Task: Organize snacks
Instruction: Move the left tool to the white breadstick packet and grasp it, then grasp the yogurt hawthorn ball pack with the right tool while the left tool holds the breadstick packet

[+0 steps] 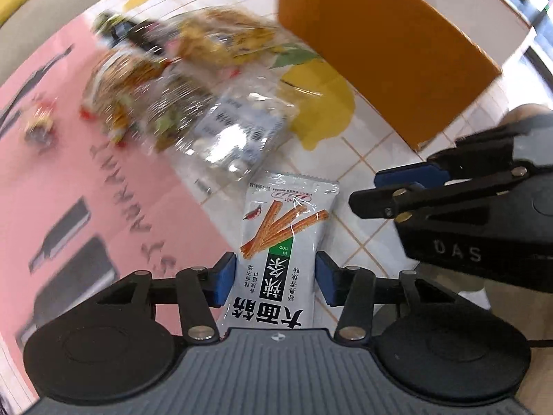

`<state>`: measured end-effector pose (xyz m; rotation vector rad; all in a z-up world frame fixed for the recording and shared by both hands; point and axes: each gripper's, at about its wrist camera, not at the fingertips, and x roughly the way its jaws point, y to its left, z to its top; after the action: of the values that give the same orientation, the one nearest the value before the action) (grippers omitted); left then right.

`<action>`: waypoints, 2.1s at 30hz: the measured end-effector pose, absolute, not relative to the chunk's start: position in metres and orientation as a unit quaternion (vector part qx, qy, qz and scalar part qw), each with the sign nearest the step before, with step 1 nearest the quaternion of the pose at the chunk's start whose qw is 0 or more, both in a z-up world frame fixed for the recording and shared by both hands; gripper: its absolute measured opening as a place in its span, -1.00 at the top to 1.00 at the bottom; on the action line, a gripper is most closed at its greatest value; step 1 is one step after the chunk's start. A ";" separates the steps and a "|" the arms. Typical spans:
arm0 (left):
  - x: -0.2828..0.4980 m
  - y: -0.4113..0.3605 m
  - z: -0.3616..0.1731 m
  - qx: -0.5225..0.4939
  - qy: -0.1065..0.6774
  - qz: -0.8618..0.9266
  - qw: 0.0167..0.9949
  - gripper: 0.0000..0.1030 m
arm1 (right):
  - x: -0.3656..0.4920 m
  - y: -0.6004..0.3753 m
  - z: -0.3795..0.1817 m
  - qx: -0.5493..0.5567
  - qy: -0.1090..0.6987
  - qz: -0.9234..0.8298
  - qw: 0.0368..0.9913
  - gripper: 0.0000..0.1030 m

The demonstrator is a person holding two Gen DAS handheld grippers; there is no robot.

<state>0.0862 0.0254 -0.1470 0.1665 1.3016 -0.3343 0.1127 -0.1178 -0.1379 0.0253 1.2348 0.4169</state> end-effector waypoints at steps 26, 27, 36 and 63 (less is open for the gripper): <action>0.088 0.132 -0.098 -0.037 0.577 0.007 0.816 -0.05 | 0.165 -0.063 -0.125 -0.005 0.548 0.197 0.813 0.03; 0.089 0.136 -0.100 -0.053 0.575 0.008 0.816 -0.05 | 0.170 -0.059 -0.127 -0.015 0.548 0.205 0.811 0.03; 0.102 0.126 -0.123 -0.078 0.588 0.020 0.805 -0.06 | 0.213 -0.045 -0.138 -0.016 0.542 0.199 0.816 0.34; 0.102 0.123 -0.145 -0.092 0.617 0.037 0.781 -0.27 | 0.153 -0.041 -0.123 -0.162 0.518 0.333 0.771 -0.37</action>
<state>0.1019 0.1230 -0.1454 -0.1987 1.3330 0.0802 0.1526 -0.0406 -0.1232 -0.3519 1.1239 0.7214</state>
